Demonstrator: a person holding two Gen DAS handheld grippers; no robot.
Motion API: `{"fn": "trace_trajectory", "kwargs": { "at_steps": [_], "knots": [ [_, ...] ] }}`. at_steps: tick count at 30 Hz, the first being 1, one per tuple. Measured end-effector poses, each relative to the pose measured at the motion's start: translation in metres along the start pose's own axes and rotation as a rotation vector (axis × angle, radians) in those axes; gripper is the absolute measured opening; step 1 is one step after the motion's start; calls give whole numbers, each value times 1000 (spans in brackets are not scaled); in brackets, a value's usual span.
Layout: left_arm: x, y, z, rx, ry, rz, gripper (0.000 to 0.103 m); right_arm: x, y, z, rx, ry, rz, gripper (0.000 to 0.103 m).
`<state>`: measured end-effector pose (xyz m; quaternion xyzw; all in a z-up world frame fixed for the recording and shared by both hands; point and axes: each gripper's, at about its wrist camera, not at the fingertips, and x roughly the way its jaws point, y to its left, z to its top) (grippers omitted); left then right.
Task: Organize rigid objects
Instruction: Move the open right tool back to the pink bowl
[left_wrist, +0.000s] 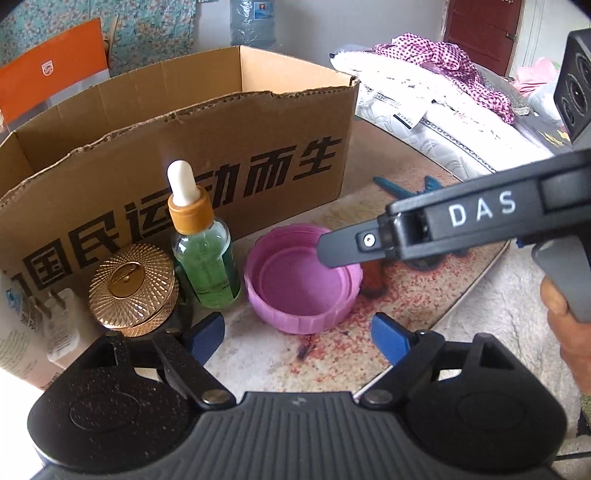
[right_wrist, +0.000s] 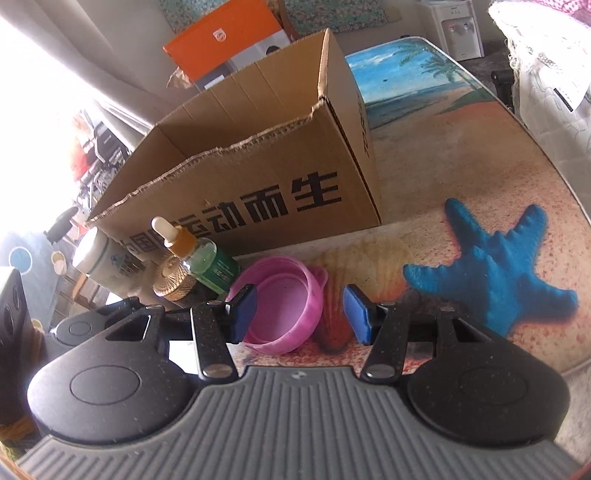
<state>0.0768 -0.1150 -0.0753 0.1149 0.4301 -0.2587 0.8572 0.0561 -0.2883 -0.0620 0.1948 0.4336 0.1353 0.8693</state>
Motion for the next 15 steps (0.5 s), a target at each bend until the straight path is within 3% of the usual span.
{"fn": "trace_trajectory", "kwargs": {
  "at_steps": [7,11,15],
  "knots": [
    [5,2,5,-32,-18,-9,69,11,-4,1,10,-13,30,49],
    [3,3,5,-36,-17,-26,65,16,-6,0,33,15,44,30],
    [0,-2,2,-21,-10,-26,65,12,-2,-5,24,16,38,28]
  ]
}}
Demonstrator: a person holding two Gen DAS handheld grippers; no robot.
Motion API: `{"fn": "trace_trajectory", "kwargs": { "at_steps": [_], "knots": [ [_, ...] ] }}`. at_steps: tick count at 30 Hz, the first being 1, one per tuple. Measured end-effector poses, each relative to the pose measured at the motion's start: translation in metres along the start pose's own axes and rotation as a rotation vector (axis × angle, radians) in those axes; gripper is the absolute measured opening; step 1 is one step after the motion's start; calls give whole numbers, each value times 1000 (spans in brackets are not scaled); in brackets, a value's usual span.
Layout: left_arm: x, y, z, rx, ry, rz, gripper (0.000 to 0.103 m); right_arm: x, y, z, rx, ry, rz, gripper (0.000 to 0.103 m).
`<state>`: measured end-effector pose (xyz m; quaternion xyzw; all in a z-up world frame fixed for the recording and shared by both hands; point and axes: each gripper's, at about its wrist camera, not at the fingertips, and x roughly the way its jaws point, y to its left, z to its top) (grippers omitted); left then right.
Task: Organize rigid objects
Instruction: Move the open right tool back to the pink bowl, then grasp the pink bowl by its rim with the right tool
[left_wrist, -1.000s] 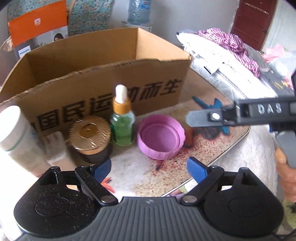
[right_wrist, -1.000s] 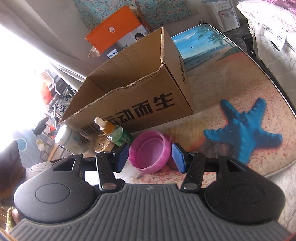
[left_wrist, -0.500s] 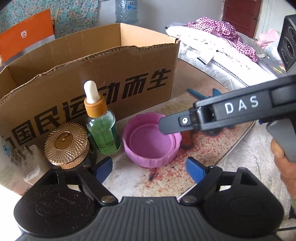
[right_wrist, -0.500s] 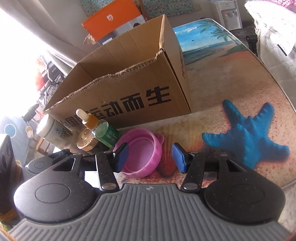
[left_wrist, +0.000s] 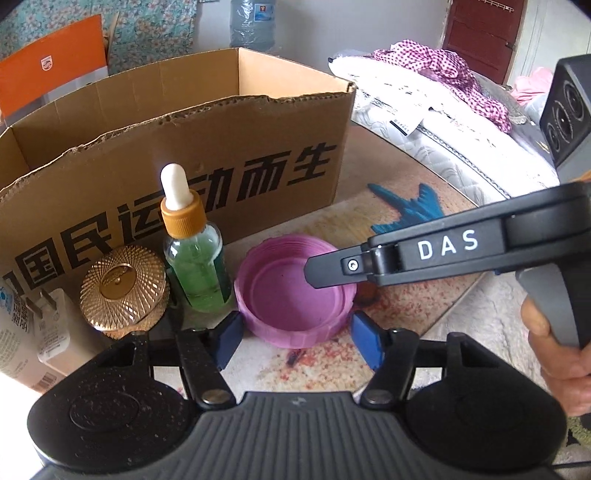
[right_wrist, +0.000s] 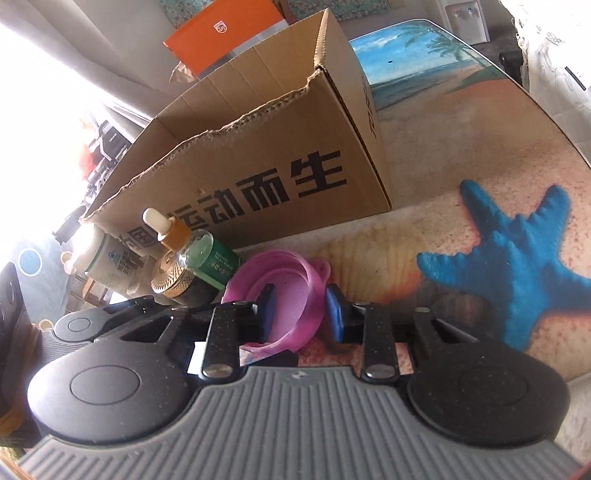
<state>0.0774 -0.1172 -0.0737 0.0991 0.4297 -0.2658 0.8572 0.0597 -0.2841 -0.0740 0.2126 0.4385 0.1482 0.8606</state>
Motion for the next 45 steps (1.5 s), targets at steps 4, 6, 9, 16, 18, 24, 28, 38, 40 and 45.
{"fn": "trace_trajectory", "kwargs": {
  "at_steps": [4,6,9,16,18,24,28,38,40,45],
  "knots": [
    [-8,-2,-6,8,4,-8,65,-4,4,-5,-2,15,1,28],
    [-11,-3,-9,15,12,-9,65,-4,6,-8,-3,27,5,28],
    [-16,-4,-15,14,28,-16,65,-5,10,-13,-10,41,10,29],
    [-22,-7,-26,27,27,0,68,-2,17,-19,-36,53,7,29],
    [-22,-9,-26,41,24,25,75,-1,16,-18,-30,52,11,29],
    [-17,-15,-20,78,10,83,80,-2,13,-16,-22,51,24,29],
    [-12,-15,-17,81,11,76,81,-1,11,-16,-17,58,27,29],
    [-3,-13,-14,52,13,70,79,3,14,-14,-35,70,41,29],
    [-1,-13,-12,44,15,67,75,4,15,-14,-40,72,40,29],
    [0,-12,-12,31,13,78,75,4,16,-14,-49,67,37,29]
  ]
}}
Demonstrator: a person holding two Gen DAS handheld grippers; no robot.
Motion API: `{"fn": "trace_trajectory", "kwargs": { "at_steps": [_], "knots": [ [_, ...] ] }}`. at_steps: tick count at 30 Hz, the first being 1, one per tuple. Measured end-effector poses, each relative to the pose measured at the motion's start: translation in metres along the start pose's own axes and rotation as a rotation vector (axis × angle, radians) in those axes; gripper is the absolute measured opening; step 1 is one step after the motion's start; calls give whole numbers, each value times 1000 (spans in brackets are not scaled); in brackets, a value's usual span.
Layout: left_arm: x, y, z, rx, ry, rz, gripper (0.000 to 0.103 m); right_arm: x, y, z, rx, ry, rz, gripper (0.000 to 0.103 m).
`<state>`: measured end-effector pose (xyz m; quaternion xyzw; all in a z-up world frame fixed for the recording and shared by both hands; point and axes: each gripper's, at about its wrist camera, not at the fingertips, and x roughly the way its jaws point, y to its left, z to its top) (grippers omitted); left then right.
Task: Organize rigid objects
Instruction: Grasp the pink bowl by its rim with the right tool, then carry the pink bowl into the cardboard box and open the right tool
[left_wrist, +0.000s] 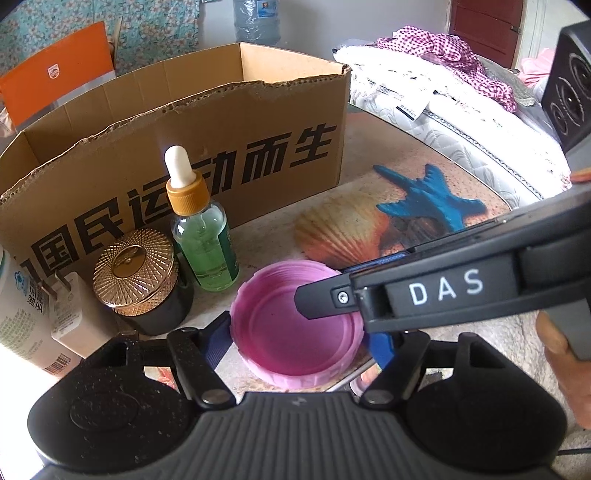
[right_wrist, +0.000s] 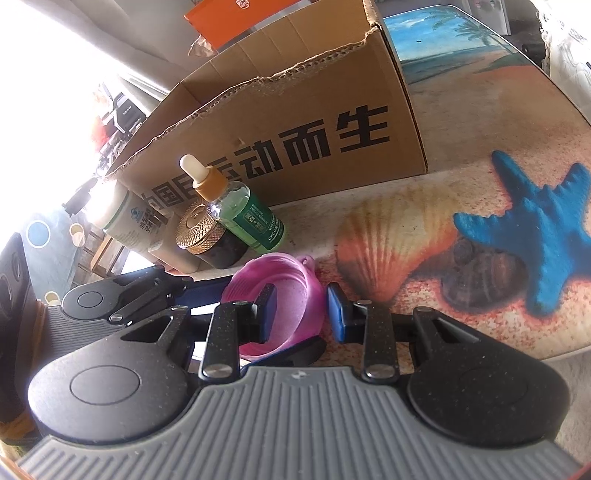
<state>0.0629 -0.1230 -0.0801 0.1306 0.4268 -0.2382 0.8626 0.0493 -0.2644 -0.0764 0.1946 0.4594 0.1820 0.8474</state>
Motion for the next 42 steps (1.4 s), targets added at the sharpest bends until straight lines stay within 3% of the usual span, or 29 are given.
{"fn": "trace_trajectory", "kwargs": {
  "at_steps": [22,35,42],
  "knots": [
    [-15,-3,3,-33,-8,1,75,-8,8,-2,-14,-12,-21,27],
    [-41,-9,4,-20,-70,18,75,-28,17,-5,-28,-54,-8,28],
    [-77,-8,14,-6,-168,24,75,-60,38,1,-72,-138,-9,28]
  ]
}}
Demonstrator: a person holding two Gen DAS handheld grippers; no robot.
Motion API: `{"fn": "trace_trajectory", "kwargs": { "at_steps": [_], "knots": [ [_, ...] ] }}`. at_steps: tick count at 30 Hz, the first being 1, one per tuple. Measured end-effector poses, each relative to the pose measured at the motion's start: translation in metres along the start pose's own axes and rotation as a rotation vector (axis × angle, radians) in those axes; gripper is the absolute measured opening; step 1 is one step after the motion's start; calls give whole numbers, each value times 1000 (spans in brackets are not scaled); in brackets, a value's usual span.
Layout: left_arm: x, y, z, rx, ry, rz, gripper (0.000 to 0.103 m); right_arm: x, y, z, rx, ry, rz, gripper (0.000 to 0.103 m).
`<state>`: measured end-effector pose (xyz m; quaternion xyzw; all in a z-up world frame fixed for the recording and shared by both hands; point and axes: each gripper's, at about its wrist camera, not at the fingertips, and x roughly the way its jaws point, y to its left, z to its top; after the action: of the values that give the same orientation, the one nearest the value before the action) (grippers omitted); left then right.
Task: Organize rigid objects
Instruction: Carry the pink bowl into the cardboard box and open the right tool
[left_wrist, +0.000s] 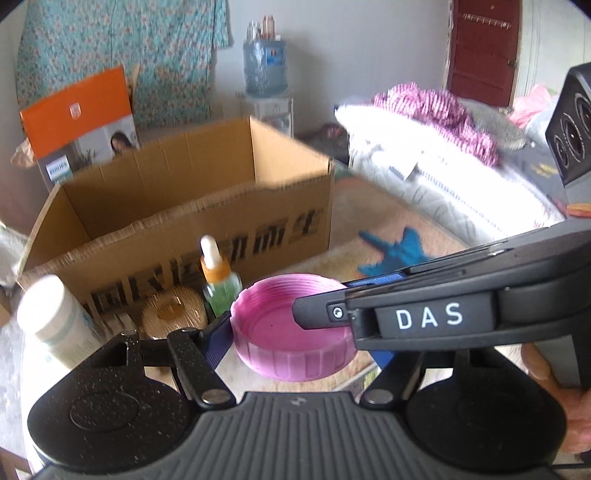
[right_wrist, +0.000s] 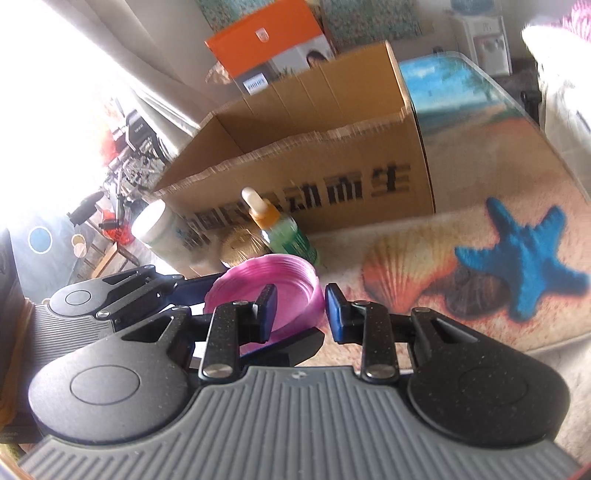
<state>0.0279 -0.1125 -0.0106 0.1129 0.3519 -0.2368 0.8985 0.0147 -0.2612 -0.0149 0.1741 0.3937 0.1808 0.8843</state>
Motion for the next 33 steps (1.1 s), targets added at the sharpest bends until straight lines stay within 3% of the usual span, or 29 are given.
{"fn": "trace_trajectory", "kwargs": {
  "at_steps": [8,14,19,24,30,33],
  "knots": [
    [-42,16,51,28,-149,47,75,-40,36,52,-130,-126,23,28],
    [-44,48,94,4,-156,95,75,-29,49,117,-201,-102,94,28],
    [-12,90,132,-42,-57,96,75,16,53,180,-213,7,130,28],
    [44,136,159,-103,104,69,75,85,44,229,-155,156,147,28],
    [118,174,166,-160,292,43,75,165,22,249,-82,298,131,26],
    [144,179,162,-146,346,53,75,199,12,252,-73,352,113,26]
  ]
}}
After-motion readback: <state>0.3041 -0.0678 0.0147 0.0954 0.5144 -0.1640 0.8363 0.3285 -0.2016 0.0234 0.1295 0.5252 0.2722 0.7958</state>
